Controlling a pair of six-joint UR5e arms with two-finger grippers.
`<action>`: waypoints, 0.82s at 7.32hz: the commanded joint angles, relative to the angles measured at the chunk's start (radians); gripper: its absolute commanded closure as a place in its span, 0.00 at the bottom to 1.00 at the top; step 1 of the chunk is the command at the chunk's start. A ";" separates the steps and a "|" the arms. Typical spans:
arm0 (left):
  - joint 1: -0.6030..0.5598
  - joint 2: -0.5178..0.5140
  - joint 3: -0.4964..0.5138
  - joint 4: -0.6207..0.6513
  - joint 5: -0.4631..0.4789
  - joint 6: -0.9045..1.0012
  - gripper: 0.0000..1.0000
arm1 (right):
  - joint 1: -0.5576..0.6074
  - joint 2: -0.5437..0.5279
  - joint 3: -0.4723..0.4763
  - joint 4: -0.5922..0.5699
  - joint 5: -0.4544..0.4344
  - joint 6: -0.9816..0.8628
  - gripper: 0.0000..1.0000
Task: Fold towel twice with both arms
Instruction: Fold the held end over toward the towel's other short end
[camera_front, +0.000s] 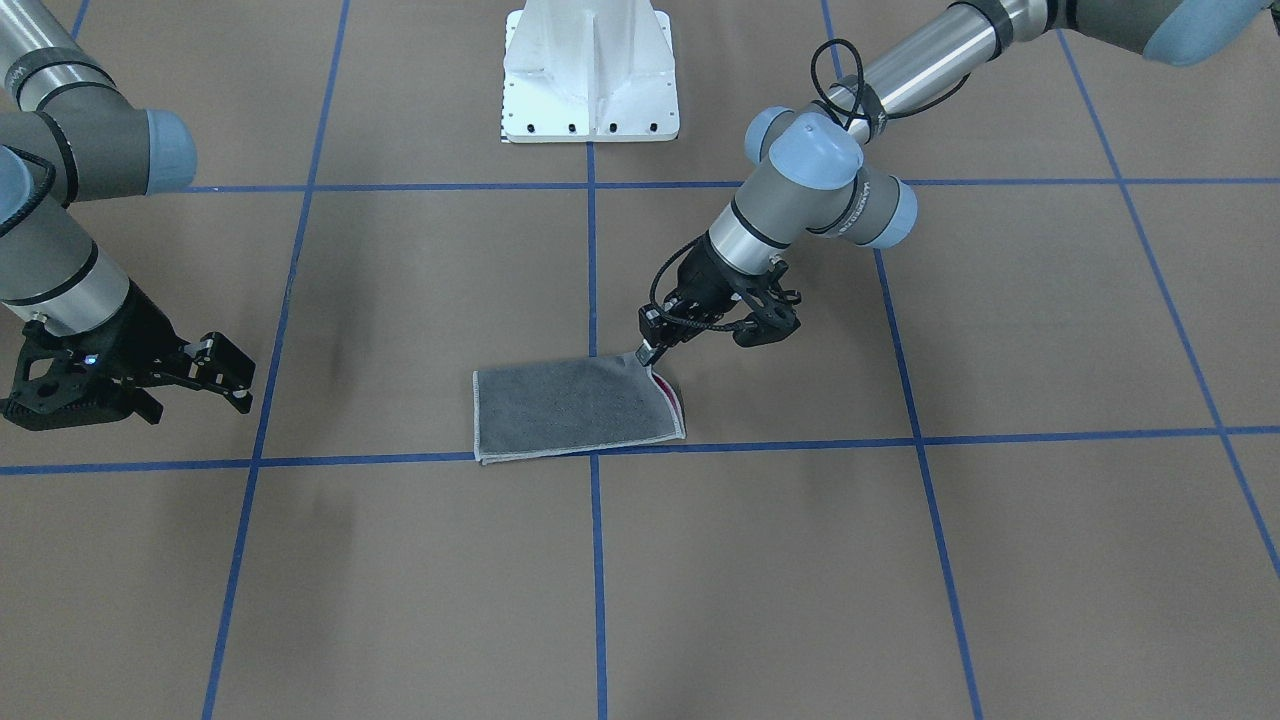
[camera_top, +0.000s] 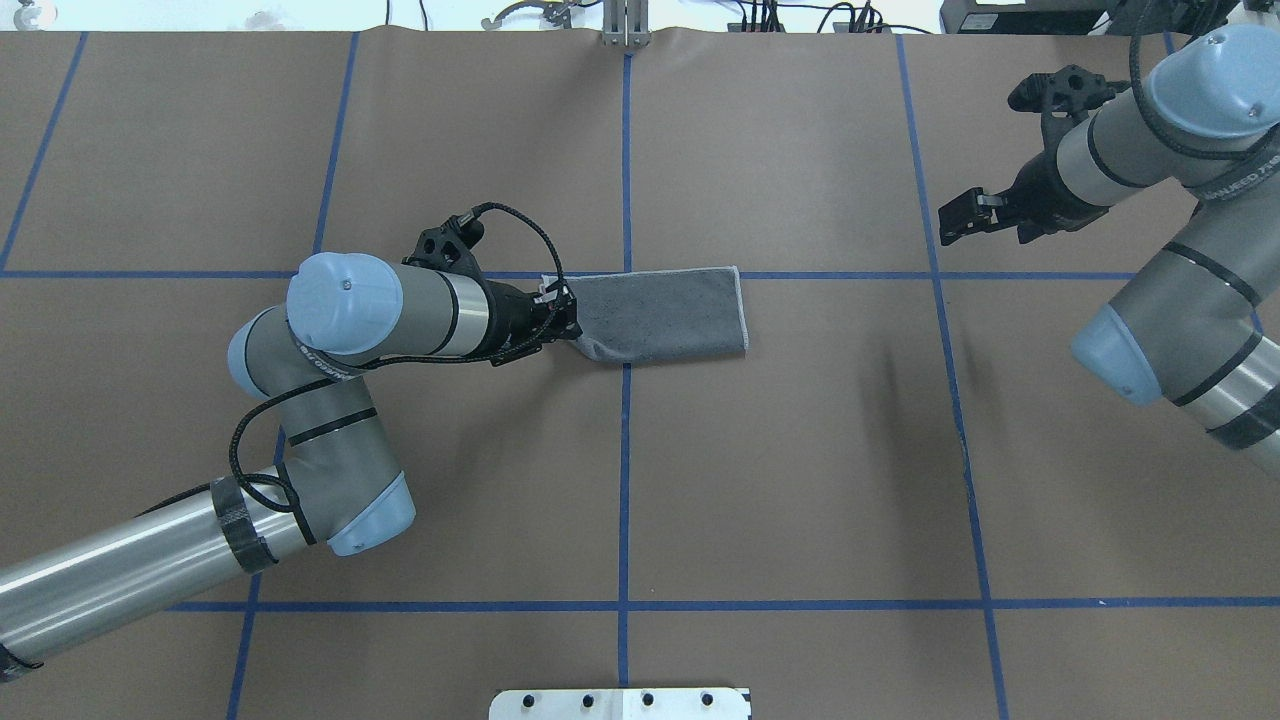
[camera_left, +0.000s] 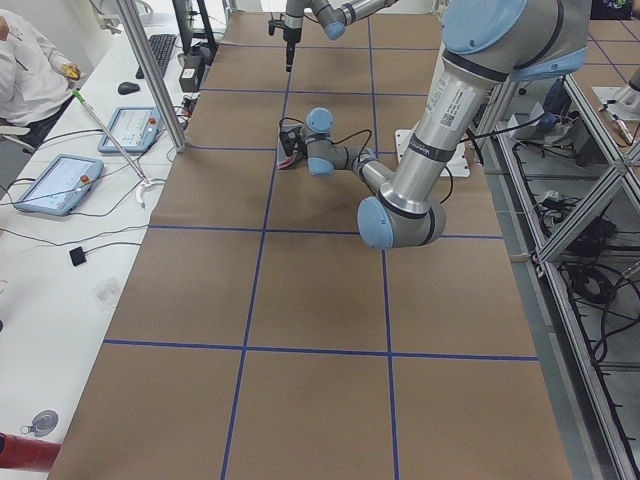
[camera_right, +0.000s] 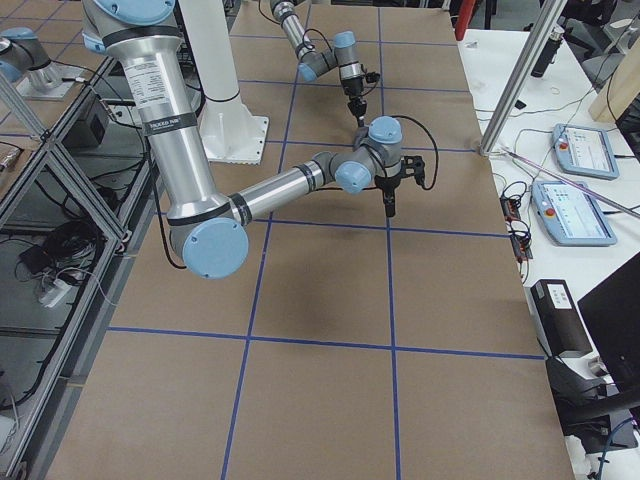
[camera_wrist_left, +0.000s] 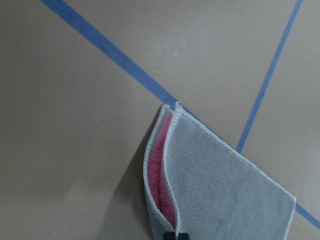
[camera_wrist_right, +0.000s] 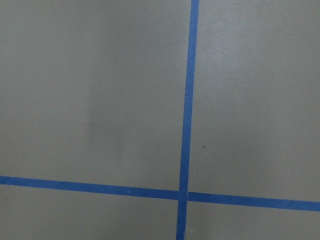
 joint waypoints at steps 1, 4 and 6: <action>0.001 -0.072 0.001 0.101 0.001 0.056 1.00 | 0.000 0.000 -0.001 0.000 0.000 0.000 0.02; 0.006 -0.122 0.003 0.159 0.001 0.091 1.00 | 0.000 0.000 0.001 0.000 -0.002 0.000 0.02; 0.017 -0.182 0.010 0.244 0.002 0.105 1.00 | 0.002 -0.001 -0.001 0.000 -0.002 0.000 0.02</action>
